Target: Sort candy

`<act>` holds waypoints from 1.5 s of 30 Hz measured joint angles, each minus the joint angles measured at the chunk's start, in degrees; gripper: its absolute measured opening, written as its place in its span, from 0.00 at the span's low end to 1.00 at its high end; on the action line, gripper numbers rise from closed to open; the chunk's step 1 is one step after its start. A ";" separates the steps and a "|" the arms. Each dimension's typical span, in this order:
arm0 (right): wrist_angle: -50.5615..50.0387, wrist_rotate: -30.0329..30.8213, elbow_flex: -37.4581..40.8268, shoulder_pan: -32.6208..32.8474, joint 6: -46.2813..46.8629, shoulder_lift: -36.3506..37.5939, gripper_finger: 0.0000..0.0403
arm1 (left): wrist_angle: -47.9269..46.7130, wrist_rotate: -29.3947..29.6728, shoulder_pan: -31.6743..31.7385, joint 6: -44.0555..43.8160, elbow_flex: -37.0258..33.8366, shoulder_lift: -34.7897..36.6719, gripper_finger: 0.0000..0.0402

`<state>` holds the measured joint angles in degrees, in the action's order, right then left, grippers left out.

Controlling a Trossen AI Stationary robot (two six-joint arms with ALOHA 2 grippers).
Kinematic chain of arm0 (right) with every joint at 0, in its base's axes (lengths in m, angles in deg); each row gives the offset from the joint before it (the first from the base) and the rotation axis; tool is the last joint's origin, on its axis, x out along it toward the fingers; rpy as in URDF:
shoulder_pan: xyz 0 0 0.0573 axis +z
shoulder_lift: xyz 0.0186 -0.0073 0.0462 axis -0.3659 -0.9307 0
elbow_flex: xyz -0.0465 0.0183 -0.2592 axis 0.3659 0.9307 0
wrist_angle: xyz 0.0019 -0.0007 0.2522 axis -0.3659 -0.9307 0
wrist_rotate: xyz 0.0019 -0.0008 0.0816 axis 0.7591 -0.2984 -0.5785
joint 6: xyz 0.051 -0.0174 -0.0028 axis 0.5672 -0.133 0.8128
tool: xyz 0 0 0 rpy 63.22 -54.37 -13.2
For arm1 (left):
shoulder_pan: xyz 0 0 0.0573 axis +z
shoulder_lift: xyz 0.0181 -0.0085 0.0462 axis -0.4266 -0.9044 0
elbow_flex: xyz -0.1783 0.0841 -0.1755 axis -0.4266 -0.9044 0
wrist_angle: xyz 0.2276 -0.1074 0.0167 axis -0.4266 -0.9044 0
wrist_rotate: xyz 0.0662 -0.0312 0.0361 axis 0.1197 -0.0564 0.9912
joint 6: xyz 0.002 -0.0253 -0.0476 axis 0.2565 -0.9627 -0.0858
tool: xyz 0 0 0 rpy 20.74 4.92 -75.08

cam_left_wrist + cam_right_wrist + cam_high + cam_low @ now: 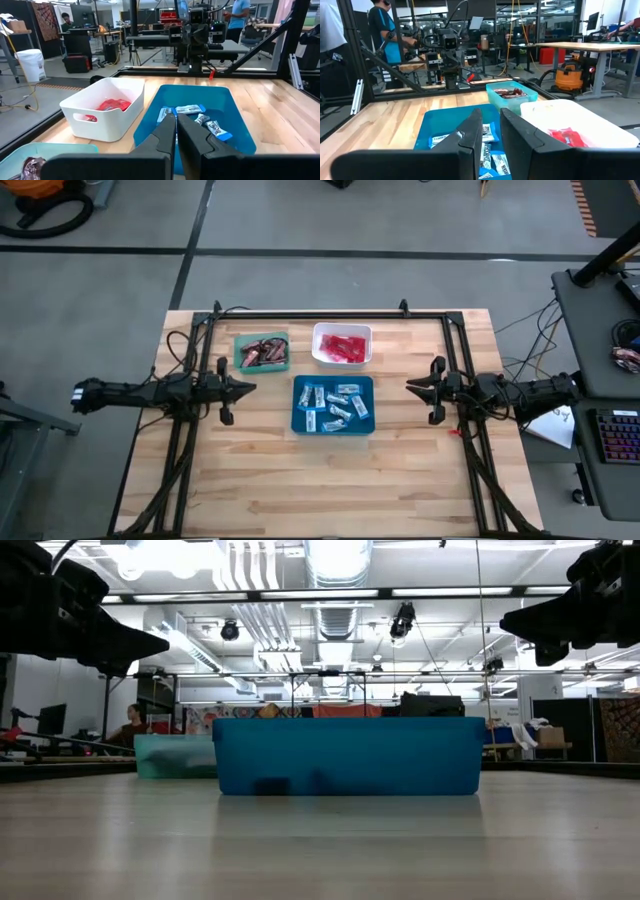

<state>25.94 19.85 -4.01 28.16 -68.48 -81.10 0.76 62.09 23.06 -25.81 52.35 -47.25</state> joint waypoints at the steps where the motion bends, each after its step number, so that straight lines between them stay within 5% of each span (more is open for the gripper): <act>1: 0.00 0.00 0.00 0.00 0.00 0.00 0.15 | 0.04 0.00 0.00 0.00 0.00 -0.05 0.00; 45: -0.02 0.00 0.04 0.00 0.00 -0.04 0.20 | 0.28 0.00 0.00 0.00 -0.02 -0.52 0.00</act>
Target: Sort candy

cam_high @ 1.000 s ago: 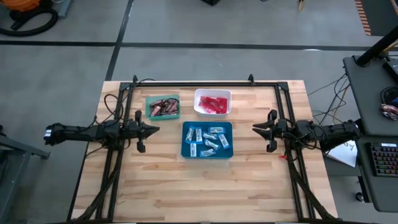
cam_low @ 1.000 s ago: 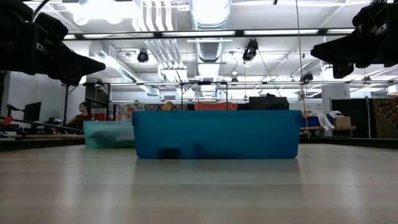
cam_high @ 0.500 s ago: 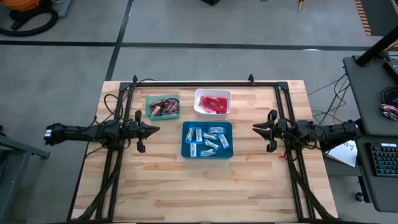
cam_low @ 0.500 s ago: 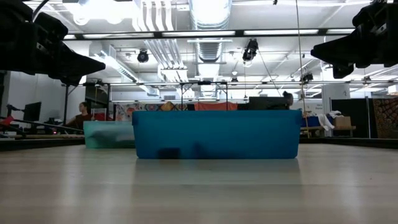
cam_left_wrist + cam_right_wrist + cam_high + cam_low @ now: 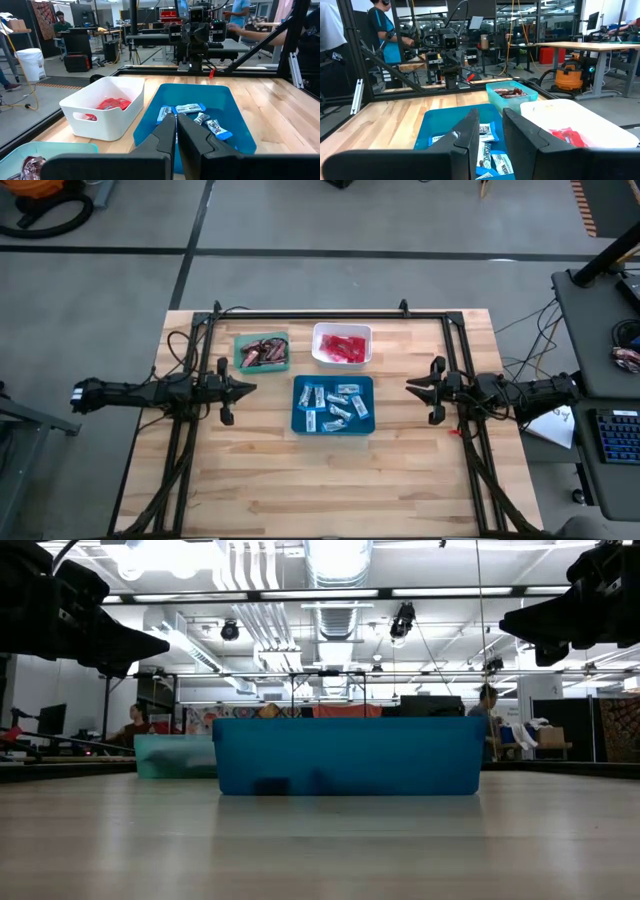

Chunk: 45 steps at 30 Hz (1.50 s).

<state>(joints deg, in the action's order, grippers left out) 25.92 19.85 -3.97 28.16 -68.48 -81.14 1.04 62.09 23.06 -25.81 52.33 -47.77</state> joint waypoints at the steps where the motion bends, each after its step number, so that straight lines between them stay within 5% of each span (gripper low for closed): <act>1: 0.00 0.00 0.00 0.00 0.00 0.00 0.19 | 0.00 0.00 0.00 0.01 0.00 0.00 0.00; 45: 0.02 0.00 0.00 0.00 0.00 0.00 0.20 | 0.00 -0.02 0.02 0.02 0.02 0.00 0.00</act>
